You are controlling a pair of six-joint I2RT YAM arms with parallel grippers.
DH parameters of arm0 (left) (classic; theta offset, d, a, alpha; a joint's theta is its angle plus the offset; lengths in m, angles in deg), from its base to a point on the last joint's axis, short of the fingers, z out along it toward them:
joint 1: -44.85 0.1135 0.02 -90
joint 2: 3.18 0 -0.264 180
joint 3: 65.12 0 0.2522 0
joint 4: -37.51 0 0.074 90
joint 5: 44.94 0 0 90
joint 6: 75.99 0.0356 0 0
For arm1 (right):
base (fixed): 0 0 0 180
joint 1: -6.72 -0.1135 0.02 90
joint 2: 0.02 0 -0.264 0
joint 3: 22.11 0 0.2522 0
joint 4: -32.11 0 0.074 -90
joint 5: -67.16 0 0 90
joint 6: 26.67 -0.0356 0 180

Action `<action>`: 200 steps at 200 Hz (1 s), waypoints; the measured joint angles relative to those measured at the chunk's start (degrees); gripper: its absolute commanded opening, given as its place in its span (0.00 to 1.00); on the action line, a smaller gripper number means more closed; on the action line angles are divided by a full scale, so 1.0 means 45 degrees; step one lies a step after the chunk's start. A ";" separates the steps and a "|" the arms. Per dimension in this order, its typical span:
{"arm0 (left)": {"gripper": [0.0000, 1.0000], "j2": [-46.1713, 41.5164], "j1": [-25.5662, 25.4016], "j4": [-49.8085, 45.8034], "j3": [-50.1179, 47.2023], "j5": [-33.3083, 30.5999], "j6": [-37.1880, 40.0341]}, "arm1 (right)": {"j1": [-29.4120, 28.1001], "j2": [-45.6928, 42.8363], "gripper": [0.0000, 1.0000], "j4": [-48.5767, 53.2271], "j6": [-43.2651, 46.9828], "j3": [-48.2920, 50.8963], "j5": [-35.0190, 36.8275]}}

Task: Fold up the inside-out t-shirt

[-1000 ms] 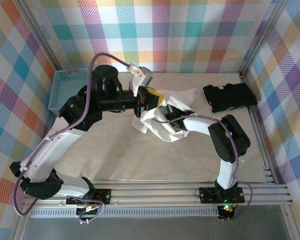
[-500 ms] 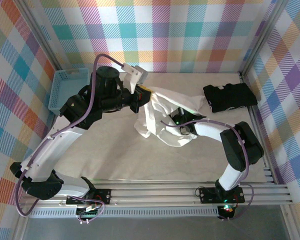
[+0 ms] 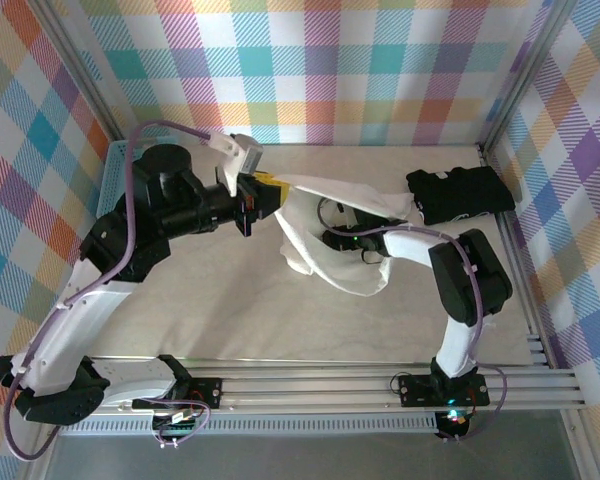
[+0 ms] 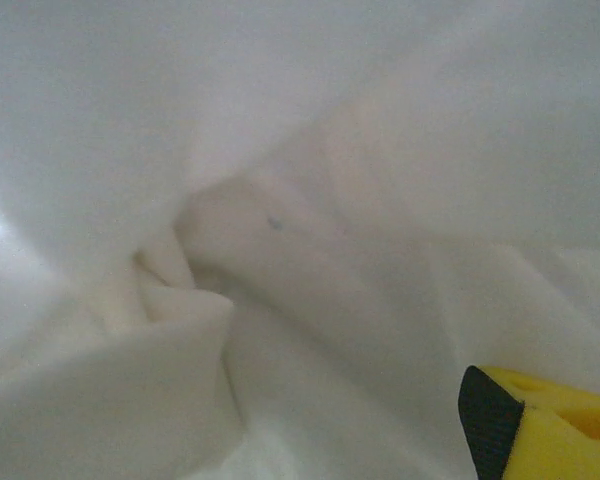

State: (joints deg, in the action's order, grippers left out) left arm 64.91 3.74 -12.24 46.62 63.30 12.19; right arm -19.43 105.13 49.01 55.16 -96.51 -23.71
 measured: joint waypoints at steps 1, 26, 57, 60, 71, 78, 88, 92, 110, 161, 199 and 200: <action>0.00 -0.0005 0.0000 0.0019 0.0000 0.0010 -0.0010 | 0.0000 0.0019 0.84 0.0039 0.0000 -0.0029 0.0024; 0.00 -0.0053 0.0000 0.0476 -0.0068 0.0063 -0.0068 | 0.0000 0.0942 0.81 0.1103 -0.0005 -0.1132 0.0248; 0.00 -0.0024 0.0010 0.0753 -0.0243 -0.0427 -0.0117 | 0.0044 0.1622 0.46 0.1622 0.0019 -0.1889 0.0389; 0.00 -0.0024 0.0010 0.0767 -0.0243 -0.0549 -0.0117 | 0.0049 0.1661 0.42 0.1622 -0.0029 -0.1923 0.0389; 0.00 -0.0024 0.0010 0.0801 -0.0248 -0.1035 -0.0136 | 0.0073 0.1783 0.26 0.1656 0.0078 -0.2069 0.0185; 0.00 -0.0024 0.0010 0.0879 -0.0267 -0.1462 -0.0165 | 0.0083 0.1831 0.17 0.1666 0.0121 -0.2103 -0.0034; 0.00 -0.0029 0.0010 0.1073 -0.0389 -0.2186 -0.0209 | 0.0092 0.1851 0.03 0.1695 0.0083 -0.2103 -0.0418; 0.00 -0.0029 0.0019 0.1117 -0.0442 -0.2545 -0.0223 | 0.0112 0.1846 0.00 0.1749 0.0253 -0.2103 -0.0646; 0.00 0.0005 0.0199 0.1117 -0.0680 -0.3993 -0.0359 | 0.0141 0.1593 0.00 0.1953 0.0418 -0.1982 -0.1617; 0.00 0.2351 0.3089 0.1122 -0.0743 -0.6198 -0.1234 | -0.0019 -0.1802 0.00 0.1404 0.0578 -0.0641 -0.5625; 0.00 0.5863 0.5663 0.1413 -0.1603 -0.5649 -0.2074 | -0.0291 -0.4673 0.00 0.0491 0.0733 0.0646 -0.7601; 0.00 0.5921 0.5717 0.1418 -0.1622 -0.5600 -0.2093 | -0.0291 -0.4716 0.00 0.0491 0.0738 0.0670 -0.7621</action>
State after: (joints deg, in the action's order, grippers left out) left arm 91.56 29.47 -5.85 39.32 38.10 2.77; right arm -20.74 83.90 51.21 58.48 -93.50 -58.00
